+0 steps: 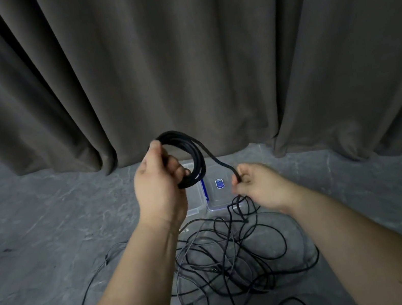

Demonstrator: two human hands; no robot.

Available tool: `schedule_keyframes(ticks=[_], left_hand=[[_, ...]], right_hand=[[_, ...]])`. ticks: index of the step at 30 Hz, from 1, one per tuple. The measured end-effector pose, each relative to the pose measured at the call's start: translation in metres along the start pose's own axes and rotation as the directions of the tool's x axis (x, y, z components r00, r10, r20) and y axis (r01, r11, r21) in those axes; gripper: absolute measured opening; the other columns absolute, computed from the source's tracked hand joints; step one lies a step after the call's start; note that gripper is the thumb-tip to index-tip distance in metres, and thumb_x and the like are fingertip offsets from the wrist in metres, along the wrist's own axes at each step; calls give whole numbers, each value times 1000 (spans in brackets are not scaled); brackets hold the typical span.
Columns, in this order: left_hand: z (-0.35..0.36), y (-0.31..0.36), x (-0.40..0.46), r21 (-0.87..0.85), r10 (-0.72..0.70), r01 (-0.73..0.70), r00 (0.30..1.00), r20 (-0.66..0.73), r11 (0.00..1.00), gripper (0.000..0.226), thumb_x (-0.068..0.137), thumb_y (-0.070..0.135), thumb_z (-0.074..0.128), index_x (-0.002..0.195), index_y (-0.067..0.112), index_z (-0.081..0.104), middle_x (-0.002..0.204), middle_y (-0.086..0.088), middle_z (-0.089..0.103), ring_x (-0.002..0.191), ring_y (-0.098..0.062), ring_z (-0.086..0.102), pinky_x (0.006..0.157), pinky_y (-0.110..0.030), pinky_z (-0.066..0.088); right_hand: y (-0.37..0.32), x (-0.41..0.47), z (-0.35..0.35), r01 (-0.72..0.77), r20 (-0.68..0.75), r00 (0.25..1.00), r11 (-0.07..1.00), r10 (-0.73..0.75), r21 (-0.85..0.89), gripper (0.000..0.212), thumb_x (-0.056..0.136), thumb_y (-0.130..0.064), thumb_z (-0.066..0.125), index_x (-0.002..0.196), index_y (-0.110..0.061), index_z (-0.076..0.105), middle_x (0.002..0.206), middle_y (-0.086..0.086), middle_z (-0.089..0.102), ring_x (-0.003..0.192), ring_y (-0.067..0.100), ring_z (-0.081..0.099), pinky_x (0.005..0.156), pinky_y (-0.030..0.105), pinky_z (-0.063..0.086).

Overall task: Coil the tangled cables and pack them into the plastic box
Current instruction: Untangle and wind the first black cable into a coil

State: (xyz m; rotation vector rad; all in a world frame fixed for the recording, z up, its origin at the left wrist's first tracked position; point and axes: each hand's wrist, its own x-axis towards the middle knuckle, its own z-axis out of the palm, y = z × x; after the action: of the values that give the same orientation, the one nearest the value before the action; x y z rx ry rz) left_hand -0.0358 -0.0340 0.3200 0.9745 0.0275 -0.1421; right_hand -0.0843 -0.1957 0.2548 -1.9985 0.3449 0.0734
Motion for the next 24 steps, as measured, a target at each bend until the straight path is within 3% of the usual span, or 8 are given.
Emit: schedule_keyframes(ticks=[2,4,9,13,16,19,22,24], left_hand=[[-2,1,2,-18,34,-35,998,-49,999,35,100,21,45,66,21,35,46,8,22,45,-10,15,55,-28,17],[-6,5,8,-50,77,-83,991,-109,995,34,100,19,46,67,22,34,47,8,25,45,-9,18,54,-28,16],[-16,13,18,-57,134,-152,962,-238,987,32,97,21,47,68,23,34,57,2,27,49,-11,20,48,-25,22],[-27,11,28,-27,185,-209,913,-363,978,32,96,18,46,66,21,33,56,1,30,48,-12,23,46,-25,22],[-36,13,36,19,227,-242,877,-424,970,34,95,18,45,64,20,32,49,5,31,44,-11,25,46,-27,23],[-40,5,35,273,338,-254,882,-329,928,27,93,26,47,67,21,40,55,6,40,50,-10,35,54,-30,31],[-38,-8,27,545,368,-269,926,-79,794,21,88,41,49,74,25,51,67,8,51,65,-11,46,69,-38,39],[-35,-14,20,650,319,-295,944,85,700,21,90,42,51,77,25,52,68,7,54,66,-14,49,70,-39,43]], right_hand=[[2,4,-1,-21,-99,995,999,24,28,17,90,-11,59,79,-22,51,75,2,66,74,21,60,78,37,47],[0,4,-2,4,-166,986,999,4,46,16,93,-26,57,80,-24,49,73,2,67,73,20,65,79,40,50],[-9,-4,-8,19,-222,972,973,-72,-231,47,94,-54,47,64,-18,41,54,-3,46,55,23,55,57,31,37],[-4,0,-21,82,-267,960,997,-78,4,20,88,-23,61,72,-19,50,62,-1,54,56,12,43,56,28,34],[4,-1,-25,130,-331,930,986,-159,-107,21,88,-28,64,74,-17,53,50,-9,48,47,8,38,51,27,33],[-4,-7,-21,77,-403,868,880,-291,-468,23,90,-39,60,79,-18,59,63,-3,62,61,18,54,57,30,41],[-32,-21,-12,170,-148,910,674,-387,-719,20,88,-39,59,82,-22,68,77,-4,69,77,19,62,69,28,48],[-53,-32,-9,261,25,940,669,-341,-696,16,82,-34,59,75,-24,68,70,-10,65,75,13,60,69,24,46]])
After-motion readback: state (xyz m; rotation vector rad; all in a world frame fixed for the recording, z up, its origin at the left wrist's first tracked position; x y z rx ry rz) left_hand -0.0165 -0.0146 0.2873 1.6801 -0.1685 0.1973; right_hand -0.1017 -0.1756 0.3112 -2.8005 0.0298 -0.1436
